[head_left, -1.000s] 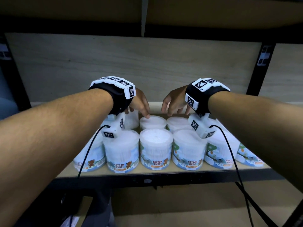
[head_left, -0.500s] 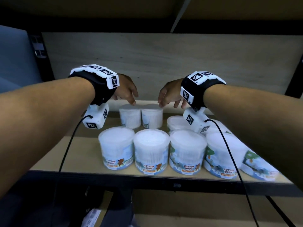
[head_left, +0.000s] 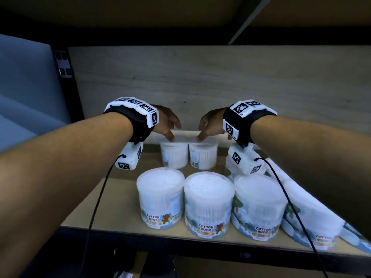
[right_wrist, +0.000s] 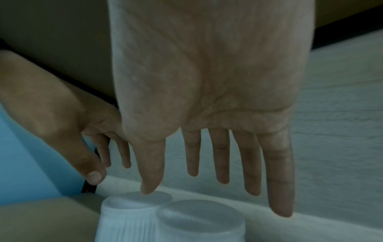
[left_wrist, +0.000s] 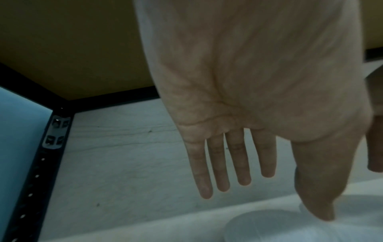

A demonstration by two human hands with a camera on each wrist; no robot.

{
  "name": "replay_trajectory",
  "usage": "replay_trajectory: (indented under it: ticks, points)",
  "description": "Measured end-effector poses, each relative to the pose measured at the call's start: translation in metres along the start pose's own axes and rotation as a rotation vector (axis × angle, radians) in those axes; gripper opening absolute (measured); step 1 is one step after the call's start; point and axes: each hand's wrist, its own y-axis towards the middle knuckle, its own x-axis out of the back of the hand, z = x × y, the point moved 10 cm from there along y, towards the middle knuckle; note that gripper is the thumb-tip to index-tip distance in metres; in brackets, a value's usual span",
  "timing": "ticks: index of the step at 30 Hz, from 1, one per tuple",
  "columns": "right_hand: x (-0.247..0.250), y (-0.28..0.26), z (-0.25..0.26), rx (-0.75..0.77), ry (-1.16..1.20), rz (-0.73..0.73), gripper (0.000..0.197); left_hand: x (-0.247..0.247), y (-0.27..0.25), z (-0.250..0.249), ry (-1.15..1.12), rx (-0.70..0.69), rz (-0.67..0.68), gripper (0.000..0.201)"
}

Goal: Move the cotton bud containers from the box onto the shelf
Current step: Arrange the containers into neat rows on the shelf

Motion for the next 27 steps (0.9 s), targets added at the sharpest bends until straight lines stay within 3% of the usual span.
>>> replay_trajectory:
  ticks: [9, 27]
  points:
    - [-0.015, 0.021, -0.001, -0.028, -0.045, 0.051, 0.07, -0.037, 0.025, 0.001, 0.049, 0.028, 0.133, 0.078]
    - [-0.039, 0.057, 0.001, -0.095, -0.041, 0.164, 0.071, -0.048, 0.037, -0.001, -0.078, 0.036, 0.101, 0.073]
